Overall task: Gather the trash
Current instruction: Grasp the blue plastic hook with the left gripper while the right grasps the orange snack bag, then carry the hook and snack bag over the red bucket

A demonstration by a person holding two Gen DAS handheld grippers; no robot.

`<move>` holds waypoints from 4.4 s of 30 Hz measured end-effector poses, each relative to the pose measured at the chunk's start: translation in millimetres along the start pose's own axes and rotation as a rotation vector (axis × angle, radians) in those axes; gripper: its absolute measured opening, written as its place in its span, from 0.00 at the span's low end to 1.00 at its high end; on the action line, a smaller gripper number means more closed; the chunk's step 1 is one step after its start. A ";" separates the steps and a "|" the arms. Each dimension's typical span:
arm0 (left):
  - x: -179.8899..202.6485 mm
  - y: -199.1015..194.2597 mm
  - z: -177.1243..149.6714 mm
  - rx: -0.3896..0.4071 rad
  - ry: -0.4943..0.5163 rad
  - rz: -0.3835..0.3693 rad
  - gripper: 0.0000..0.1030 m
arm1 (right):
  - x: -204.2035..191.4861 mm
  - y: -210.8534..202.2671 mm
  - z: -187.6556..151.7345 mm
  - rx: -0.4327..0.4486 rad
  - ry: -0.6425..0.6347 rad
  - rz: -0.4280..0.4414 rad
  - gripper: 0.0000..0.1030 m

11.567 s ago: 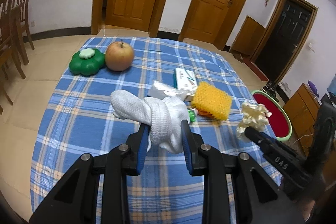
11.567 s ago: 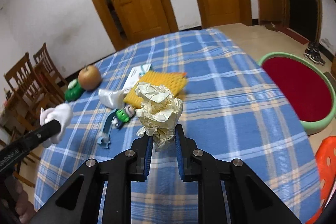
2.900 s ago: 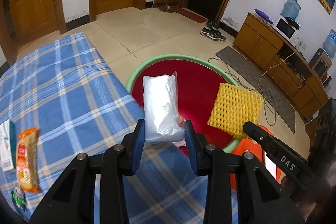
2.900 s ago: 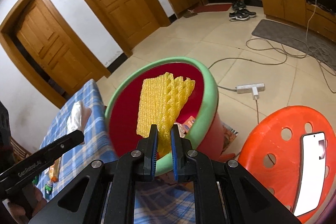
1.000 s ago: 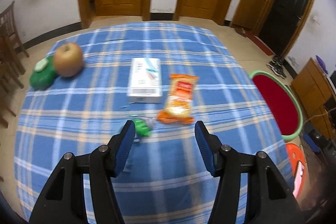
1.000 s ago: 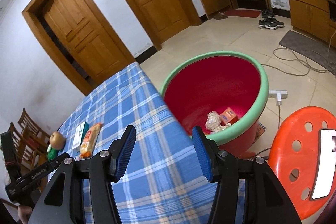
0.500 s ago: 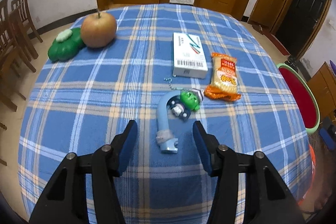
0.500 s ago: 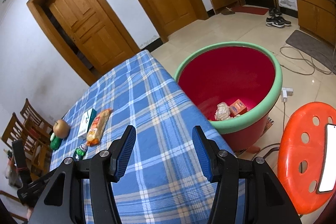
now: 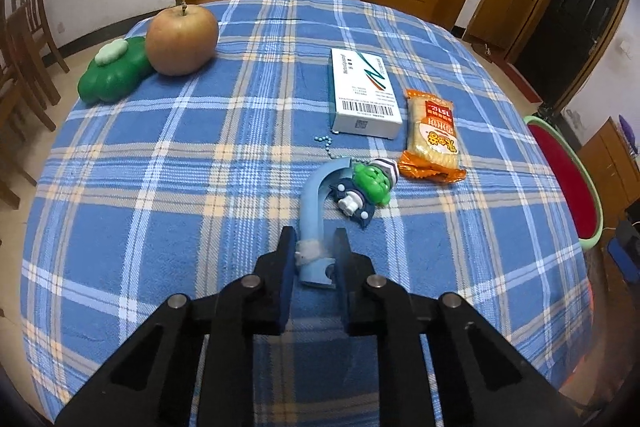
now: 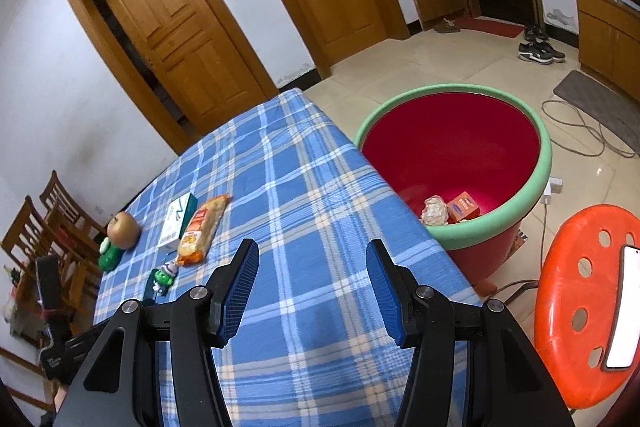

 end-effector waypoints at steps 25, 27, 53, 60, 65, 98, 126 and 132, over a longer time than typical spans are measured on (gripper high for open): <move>-57.8 -63.6 32.2 0.182 -0.136 -0.063 0.16 | -99.9 31.1 -31.1 -0.097 -0.162 0.034 0.55; -57.9 -60.6 38.4 0.188 -0.126 -0.069 0.16 | -107.3 40.5 -34.5 -0.112 -0.176 0.028 0.55; -58.7 -22.9 48.5 0.141 -0.043 -0.140 0.16 | -144.3 154.8 -46.4 -0.209 -0.262 -0.120 0.59; -55.9 -25.6 48.7 0.146 -0.041 -0.133 0.16 | -139.8 152.1 -46.8 -0.209 -0.242 -0.094 0.40; -48.5 -35.1 45.8 0.161 -0.031 -0.123 0.16 | -135.3 139.8 -48.1 -0.218 -0.174 -0.032 0.39; 83.9 -62.1 65.2 0.177 0.103 -0.190 0.16 | -26.3 20.4 17.0 -0.021 0.044 0.048 0.38; 209.3 -0.3 82.5 0.069 0.265 -0.231 0.16 | 121.8 32.7 53.8 0.013 0.209 -0.125 0.41; 243.1 13.4 83.2 0.048 0.325 -0.247 0.16 | 135.6 20.9 58.0 0.046 0.231 -0.120 0.41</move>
Point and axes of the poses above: each gripper's, at about its wrist camera, not at the fingertips, and y roughly the way its jaws point, x to its right, z to its top, the point moved 10 cm from there along y, roughly the way its jaws point, and after that the axes turned 3 degrees about y, right-handed, at the moved point
